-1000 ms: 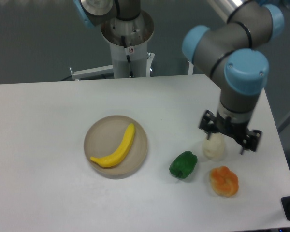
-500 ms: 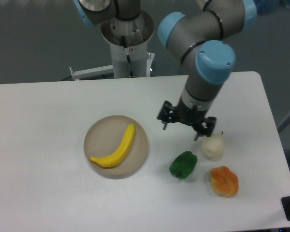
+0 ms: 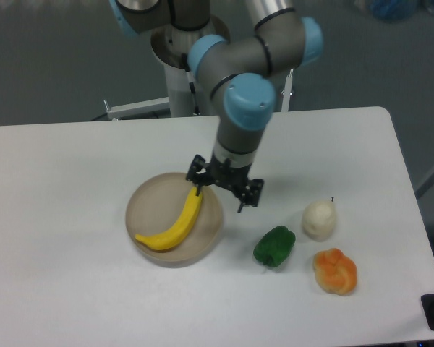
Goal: Pick up the banana from the plate
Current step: 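Lower the open gripper onto the banana's middle and close it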
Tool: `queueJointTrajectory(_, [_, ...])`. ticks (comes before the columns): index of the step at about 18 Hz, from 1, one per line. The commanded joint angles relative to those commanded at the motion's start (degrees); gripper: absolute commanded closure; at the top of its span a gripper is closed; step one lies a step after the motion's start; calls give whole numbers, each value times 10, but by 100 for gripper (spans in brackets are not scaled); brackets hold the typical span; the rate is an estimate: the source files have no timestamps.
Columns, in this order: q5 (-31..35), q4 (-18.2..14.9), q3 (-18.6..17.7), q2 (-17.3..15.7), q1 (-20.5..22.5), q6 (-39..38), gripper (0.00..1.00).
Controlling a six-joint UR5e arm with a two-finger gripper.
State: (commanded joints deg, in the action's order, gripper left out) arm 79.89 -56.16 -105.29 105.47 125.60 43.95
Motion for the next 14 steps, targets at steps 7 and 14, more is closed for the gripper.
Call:
queueJointTrajectory(7, [68,41,-5,43,-50,-31,0])
queueJointTrajectory(14, [68,66,-18,61,-60,-45,0])
